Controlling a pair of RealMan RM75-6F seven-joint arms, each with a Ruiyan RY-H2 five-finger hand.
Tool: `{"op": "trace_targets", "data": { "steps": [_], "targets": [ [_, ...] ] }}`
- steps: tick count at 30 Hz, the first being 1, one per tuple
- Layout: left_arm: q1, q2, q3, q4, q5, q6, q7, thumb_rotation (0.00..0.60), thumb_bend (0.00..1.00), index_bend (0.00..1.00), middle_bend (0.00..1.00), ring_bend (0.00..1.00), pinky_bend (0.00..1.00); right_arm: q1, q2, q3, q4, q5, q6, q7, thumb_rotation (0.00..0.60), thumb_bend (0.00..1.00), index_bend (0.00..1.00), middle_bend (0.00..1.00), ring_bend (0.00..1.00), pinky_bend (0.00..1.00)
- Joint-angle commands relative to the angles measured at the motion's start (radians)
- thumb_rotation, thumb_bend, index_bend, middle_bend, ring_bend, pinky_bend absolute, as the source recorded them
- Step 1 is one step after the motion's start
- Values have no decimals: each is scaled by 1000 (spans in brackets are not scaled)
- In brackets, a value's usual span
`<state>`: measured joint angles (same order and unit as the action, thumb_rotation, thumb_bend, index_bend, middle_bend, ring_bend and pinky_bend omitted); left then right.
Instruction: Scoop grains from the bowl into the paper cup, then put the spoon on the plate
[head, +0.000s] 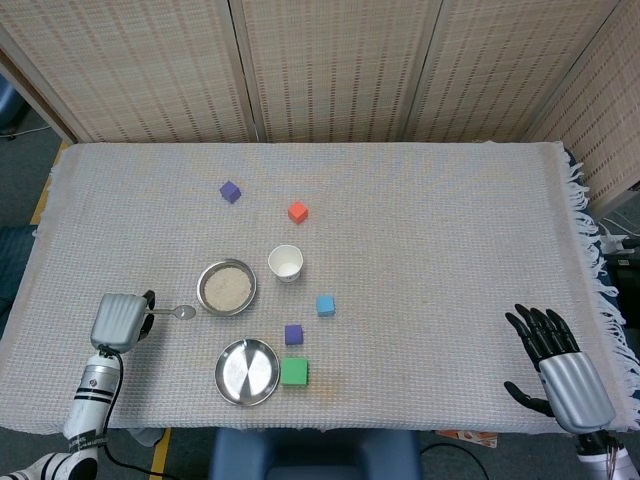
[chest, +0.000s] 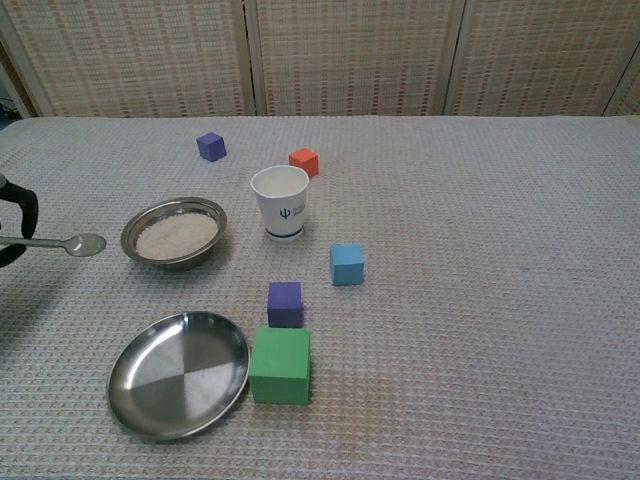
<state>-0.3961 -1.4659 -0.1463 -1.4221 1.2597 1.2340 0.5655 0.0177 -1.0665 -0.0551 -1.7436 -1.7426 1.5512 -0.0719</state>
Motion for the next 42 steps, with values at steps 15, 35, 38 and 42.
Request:
{"op": "trace_targets", "data": {
  "steps": [15, 35, 38, 42],
  "targets": [
    [-194, -116, -38, 2, -94, 3, 472, 600, 386, 617, 1000, 1000, 1000, -6, 12, -2, 6, -12, 16, 13, 600, 77, 0, 0, 0, 0],
    [-259, -308, 16, 243, -85, 121, 788, 600, 380, 614, 1000, 1000, 1000, 6, 62, -32, -13, -35, -14, 86, 600, 77, 0, 0, 0, 0],
    [-261, -321, 27, 266, -70, 123, 802, 600, 381, 614, 1000, 1000, 1000, 6, 66, -36, -15, -42, -14, 91, 600, 77, 0, 0, 0, 0],
    [-257, -331, 37, 281, -57, 121, 795, 600, 380, 614, 1000, 1000, 1000, 6, 68, -39, -16, -47, -13, 96, 600, 77, 0, 0, 0, 0]
  ]
}}
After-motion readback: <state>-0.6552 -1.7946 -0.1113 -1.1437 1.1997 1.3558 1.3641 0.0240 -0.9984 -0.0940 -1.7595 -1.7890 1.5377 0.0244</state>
